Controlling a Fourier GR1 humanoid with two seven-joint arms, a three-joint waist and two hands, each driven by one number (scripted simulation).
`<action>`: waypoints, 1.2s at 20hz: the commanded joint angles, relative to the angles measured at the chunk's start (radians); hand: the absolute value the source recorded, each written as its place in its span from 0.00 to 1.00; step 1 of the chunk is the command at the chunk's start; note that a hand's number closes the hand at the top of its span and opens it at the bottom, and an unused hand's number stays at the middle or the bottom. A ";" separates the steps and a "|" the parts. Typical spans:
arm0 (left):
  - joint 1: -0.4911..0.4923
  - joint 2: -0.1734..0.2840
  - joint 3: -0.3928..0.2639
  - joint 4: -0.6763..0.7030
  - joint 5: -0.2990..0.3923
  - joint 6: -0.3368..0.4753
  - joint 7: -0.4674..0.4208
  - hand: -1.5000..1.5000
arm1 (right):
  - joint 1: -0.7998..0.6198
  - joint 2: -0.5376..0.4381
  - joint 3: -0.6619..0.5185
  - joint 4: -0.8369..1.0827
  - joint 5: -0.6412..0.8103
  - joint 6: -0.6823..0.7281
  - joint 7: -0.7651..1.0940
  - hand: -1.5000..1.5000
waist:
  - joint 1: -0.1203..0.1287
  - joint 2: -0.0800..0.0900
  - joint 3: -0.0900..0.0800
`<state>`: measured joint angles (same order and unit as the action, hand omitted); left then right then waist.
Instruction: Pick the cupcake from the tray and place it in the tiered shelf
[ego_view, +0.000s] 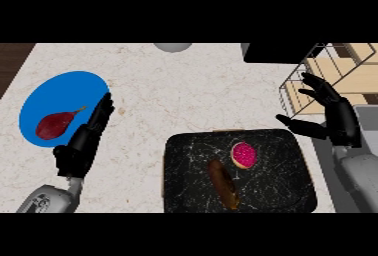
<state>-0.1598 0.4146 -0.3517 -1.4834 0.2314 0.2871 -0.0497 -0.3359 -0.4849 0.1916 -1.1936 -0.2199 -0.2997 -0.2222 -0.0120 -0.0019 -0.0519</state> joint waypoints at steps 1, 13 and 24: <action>-0.010 -0.016 -0.005 0.033 -0.018 0.014 0.001 0.50 | 0.048 0.084 -0.106 0.023 -0.139 0.042 -0.139 0.00 | -0.009 0.011 0.057; 0.001 -0.026 0.024 0.065 -0.020 -0.059 -0.025 0.50 | 0.044 -0.153 0.088 -0.223 0.000 0.326 0.132 0.00 | 0.005 -0.002 0.051; -0.047 -0.067 0.027 0.074 -0.049 -0.043 0.018 0.50 | -0.094 -0.337 0.260 -0.466 0.172 0.513 0.576 0.00 | 0.011 -0.002 0.049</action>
<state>-0.2066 0.3464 -0.3355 -1.4145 0.1787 0.2626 -0.0220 -0.3933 -0.7814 0.3888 -1.5766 -0.1091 0.1607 0.2144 -0.0030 -0.0039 -0.0031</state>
